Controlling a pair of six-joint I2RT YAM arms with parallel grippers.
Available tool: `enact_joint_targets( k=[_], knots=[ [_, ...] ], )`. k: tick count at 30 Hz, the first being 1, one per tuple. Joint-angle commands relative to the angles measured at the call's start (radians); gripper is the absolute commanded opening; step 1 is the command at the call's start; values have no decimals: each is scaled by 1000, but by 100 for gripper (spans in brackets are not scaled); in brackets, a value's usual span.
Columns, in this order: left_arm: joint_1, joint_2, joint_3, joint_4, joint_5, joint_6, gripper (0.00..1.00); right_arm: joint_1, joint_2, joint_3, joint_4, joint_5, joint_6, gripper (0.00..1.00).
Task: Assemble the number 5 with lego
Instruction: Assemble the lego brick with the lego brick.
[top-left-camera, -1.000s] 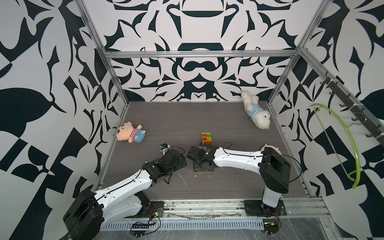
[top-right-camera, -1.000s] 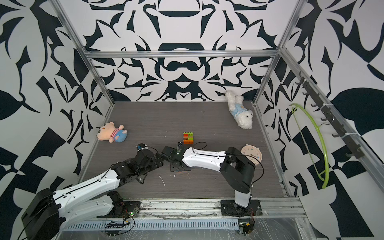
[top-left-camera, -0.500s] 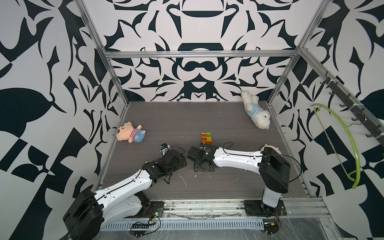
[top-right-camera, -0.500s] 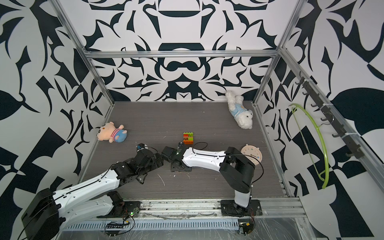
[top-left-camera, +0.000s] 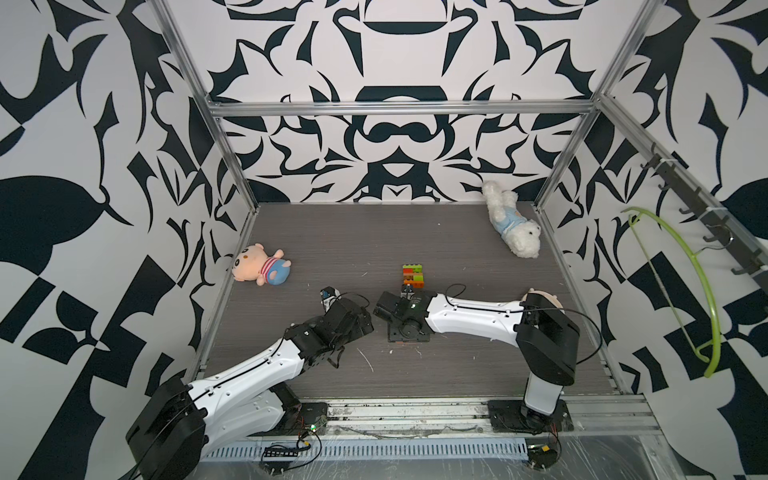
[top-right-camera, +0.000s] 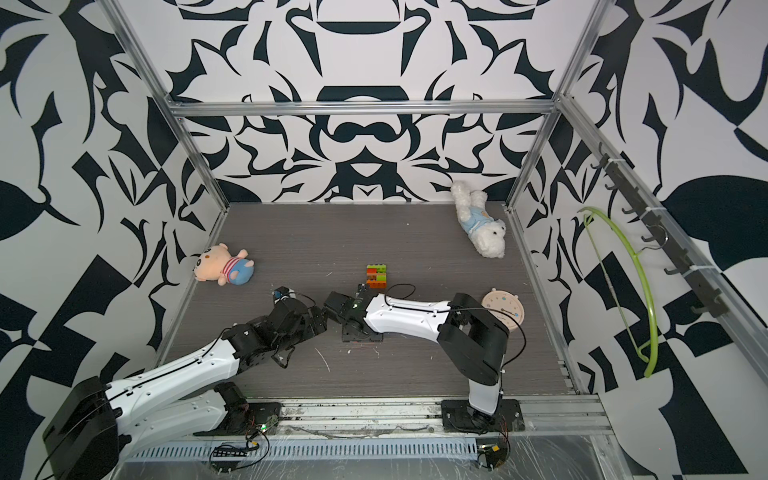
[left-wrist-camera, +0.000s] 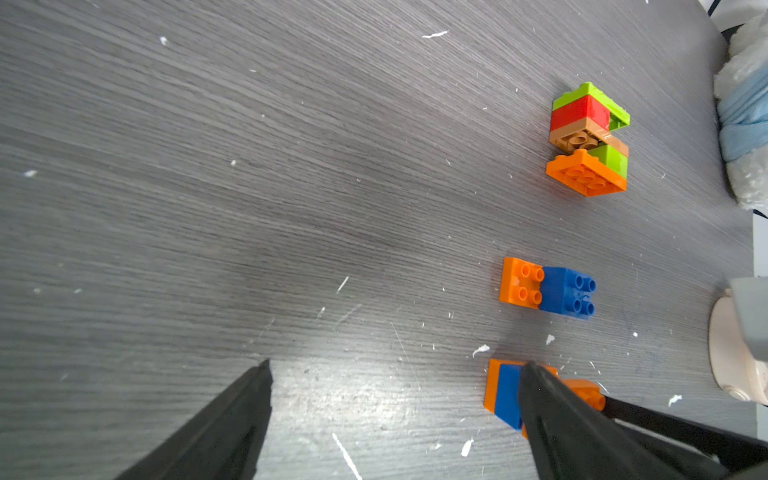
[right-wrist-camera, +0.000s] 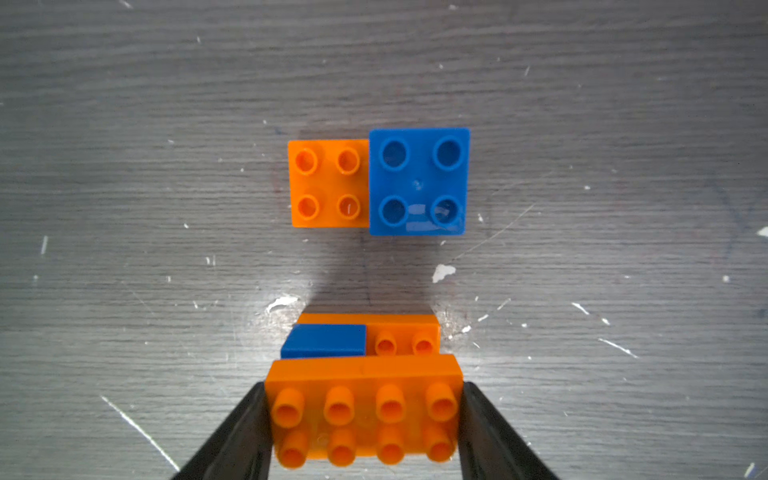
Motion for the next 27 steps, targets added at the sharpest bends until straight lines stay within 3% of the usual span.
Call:
enact_joint_targets(
  k=[1,12,27],
  knots=[
    [5,-10,2,-20,-10,-1,99,-3,15,22,-28,18,-8,61],
    [4,-13,-8,-18,-11,-2,99,-13,7,-10,-43,19,-25,58],
    [6,-11,-5,-38,-33,-10,99,-29,95,74,-117,-1,-100,57]
  ],
)
